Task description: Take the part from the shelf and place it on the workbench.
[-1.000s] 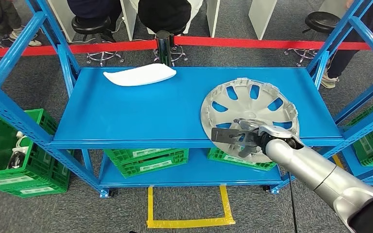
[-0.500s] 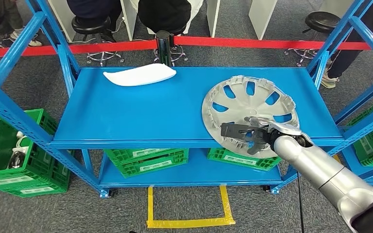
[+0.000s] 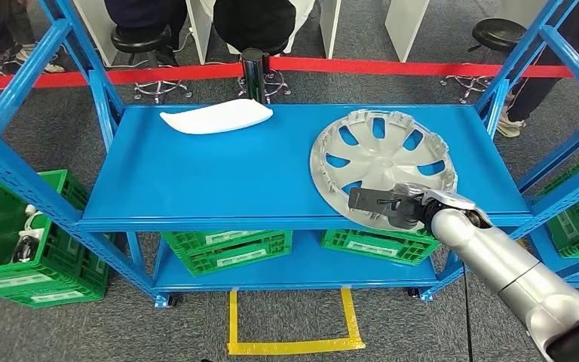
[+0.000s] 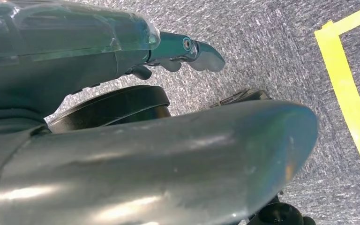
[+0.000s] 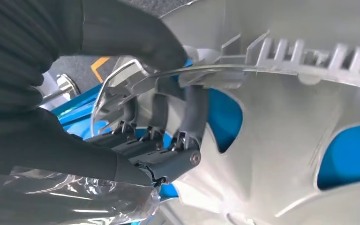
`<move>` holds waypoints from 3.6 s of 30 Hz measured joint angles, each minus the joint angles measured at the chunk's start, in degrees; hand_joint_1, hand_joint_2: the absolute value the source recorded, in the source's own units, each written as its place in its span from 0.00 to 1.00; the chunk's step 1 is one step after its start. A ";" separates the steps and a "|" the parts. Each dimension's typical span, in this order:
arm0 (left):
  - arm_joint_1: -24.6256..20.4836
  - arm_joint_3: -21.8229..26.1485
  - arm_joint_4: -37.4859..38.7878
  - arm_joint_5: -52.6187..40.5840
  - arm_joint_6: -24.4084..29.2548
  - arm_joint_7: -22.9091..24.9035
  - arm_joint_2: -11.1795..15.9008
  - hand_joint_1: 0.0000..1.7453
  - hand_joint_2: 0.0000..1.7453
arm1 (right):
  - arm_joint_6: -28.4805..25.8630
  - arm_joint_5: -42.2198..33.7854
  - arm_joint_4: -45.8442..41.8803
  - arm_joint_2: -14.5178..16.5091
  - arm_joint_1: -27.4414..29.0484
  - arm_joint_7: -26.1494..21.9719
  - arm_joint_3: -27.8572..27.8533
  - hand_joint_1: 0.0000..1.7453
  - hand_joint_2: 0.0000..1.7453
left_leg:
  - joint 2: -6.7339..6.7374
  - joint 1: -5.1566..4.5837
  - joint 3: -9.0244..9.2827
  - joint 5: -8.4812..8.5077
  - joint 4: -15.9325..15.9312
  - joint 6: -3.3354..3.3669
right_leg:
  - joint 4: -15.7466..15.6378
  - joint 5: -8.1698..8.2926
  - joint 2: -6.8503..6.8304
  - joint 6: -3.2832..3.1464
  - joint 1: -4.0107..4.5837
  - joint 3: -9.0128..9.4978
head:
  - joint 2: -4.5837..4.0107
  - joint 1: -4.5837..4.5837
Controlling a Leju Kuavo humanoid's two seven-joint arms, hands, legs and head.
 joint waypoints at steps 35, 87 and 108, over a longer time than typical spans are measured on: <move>0.02 0.00 0.00 1.71 0.99 -0.55 -0.01 0.00 0.00 | -42.82 -6.05 -12.87 -0.37 3.06 -20.63 -1.90 1.00 1.00 | 0.25 0.01 -0.03 0.00 -0.01 0.02 | 0.00 -0.02 0.10 -0.01 0.01 -0.06 | 0.00 -0.07; 0.11 0.00 0.04 0.99 1.41 -0.17 0.96 0.00 0.00 | -57.10 -23.34 -52.84 8.84 27.16 -49.58 -23.16 1.00 1.00 | 0.22 0.02 -0.10 -0.01 -0.03 0.01 | -0.01 -0.08 -0.02 -0.02 0.01 -0.09 | 0.00 -0.04; 0.07 -0.04 0.05 -0.65 1.67 -1.94 1.99 0.00 1.00 | -55.67 -29.65 -57.77 11.78 32.53 -56.84 -20.62 1.00 1.00 | 0.06 0.03 -0.10 -0.01 -0.04 0.01 | -0.01 -0.09 -0.02 -0.04 0.01 -0.10 | 0.00 -0.04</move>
